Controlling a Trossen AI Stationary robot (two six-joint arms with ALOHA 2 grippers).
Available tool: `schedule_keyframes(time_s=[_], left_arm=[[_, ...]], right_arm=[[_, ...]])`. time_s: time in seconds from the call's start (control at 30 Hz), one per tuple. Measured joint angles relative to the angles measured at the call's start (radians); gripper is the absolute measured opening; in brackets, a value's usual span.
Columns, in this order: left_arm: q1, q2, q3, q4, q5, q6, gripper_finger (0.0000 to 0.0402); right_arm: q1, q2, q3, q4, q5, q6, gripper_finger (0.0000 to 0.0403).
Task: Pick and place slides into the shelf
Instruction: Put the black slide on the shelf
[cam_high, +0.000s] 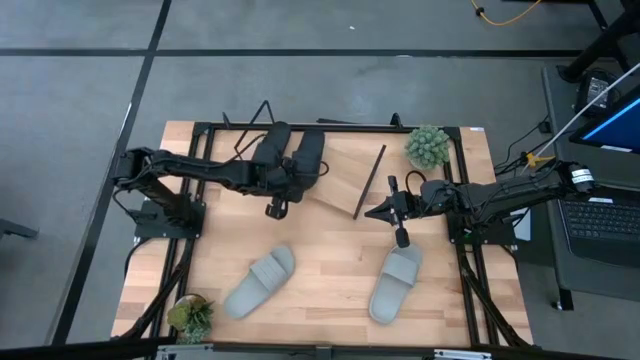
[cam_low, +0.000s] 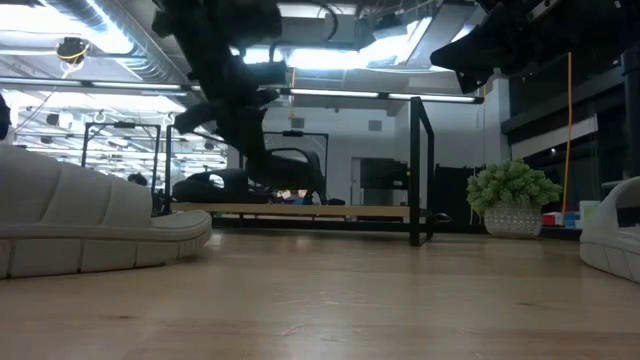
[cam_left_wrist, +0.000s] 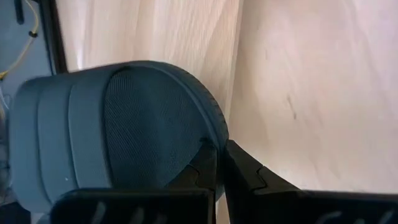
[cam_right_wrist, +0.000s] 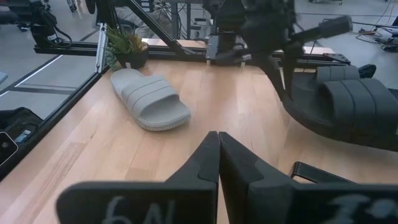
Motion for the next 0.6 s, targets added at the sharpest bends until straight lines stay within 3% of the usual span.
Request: schedule_keyframes(time_s=[0.6], left_arm=[[0.1,0.0,-0.023,-0.04,0.097,0.059,0.0002]], right_arm=[[0.0,0.0,0.0,0.003,0.0,-0.001,0.0007]])
